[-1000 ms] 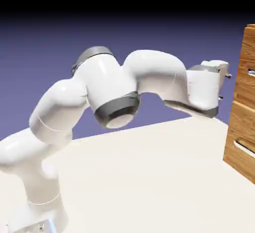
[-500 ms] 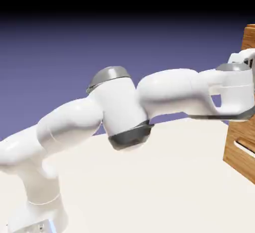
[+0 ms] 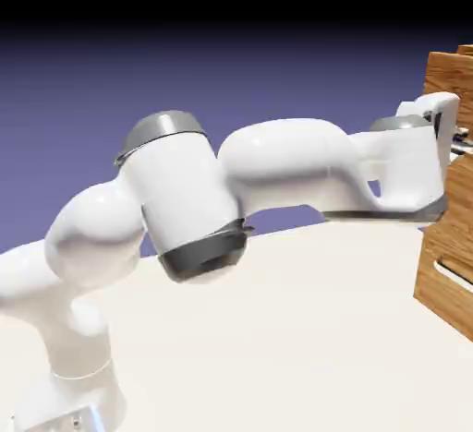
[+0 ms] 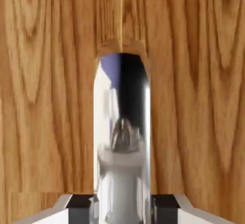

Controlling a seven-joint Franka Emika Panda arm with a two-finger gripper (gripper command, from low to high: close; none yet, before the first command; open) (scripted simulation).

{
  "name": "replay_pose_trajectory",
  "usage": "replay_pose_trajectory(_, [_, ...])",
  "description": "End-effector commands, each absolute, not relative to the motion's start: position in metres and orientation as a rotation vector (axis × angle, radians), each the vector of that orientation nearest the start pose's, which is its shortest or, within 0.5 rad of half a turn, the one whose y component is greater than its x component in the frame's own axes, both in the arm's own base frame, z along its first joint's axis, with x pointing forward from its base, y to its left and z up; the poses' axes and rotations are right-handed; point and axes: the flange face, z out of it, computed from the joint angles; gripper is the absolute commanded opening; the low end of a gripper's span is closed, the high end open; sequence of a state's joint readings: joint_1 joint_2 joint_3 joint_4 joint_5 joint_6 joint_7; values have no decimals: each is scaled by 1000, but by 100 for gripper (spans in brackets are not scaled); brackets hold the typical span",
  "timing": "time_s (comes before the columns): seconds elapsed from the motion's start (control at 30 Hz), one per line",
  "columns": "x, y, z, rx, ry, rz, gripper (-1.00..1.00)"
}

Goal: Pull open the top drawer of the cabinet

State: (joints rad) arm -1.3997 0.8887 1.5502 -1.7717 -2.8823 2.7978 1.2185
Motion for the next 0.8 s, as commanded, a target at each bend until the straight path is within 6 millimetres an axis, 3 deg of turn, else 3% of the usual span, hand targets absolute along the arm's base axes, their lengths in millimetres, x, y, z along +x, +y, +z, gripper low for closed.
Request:
replay_pose_trajectory(0.0, [609,-90,490,1760,730,1761,-100])
replay_pose_trajectory(0.17, [566,-89,492,1752,731,1765,-100])
replay_pose_trajectory(0.47, [575,-90,492,1752,727,1765,-100])
replay_pose_trajectory(0.63, [530,-90,490,1759,731,1761,-100])
replay_pose_trajectory(0.77, [527,-90,490,1760,730,1761,-100])
